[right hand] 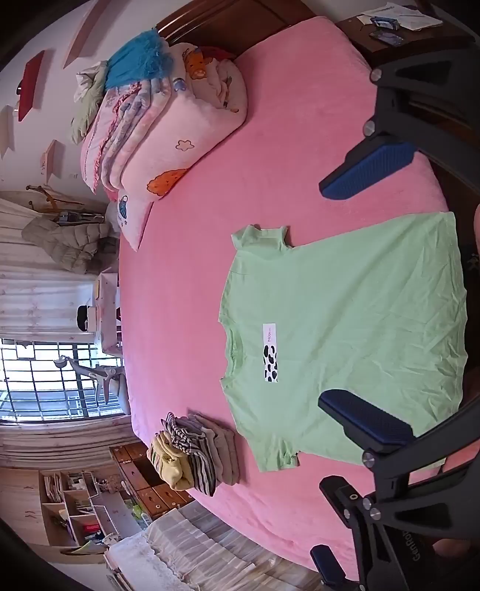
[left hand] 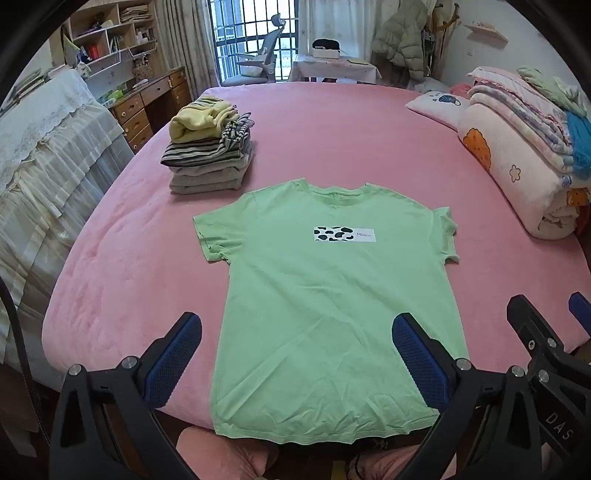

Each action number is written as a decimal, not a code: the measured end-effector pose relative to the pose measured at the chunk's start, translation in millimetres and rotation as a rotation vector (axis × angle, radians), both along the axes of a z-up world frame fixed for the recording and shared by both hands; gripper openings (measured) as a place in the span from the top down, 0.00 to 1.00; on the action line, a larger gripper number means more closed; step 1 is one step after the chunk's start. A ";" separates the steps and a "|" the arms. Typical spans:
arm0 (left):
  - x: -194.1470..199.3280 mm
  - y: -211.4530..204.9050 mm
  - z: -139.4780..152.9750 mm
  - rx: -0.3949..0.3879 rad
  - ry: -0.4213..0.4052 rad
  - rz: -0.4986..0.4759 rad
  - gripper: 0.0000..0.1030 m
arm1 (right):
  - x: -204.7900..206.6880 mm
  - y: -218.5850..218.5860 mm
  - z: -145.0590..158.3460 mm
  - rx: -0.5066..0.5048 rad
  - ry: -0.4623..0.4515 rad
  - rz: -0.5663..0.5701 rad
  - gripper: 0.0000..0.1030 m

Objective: Fold small clothes

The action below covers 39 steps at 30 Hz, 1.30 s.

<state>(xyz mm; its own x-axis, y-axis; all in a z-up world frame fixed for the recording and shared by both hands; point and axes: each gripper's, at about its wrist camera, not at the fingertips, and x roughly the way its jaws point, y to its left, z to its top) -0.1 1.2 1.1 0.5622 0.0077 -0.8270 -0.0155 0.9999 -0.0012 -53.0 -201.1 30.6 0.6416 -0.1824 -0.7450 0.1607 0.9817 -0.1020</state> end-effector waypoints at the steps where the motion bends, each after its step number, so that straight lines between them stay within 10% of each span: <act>1: 0.1 1.1 0.6 -0.001 -0.003 0.002 0.01 | -0.2 0.3 -0.2 -0.009 0.003 0.000 0.00; 39: -5.9 -11.7 6.7 0.015 -0.014 -0.018 0.01 | -12.0 -6.4 11.0 -0.001 -0.016 -0.010 0.00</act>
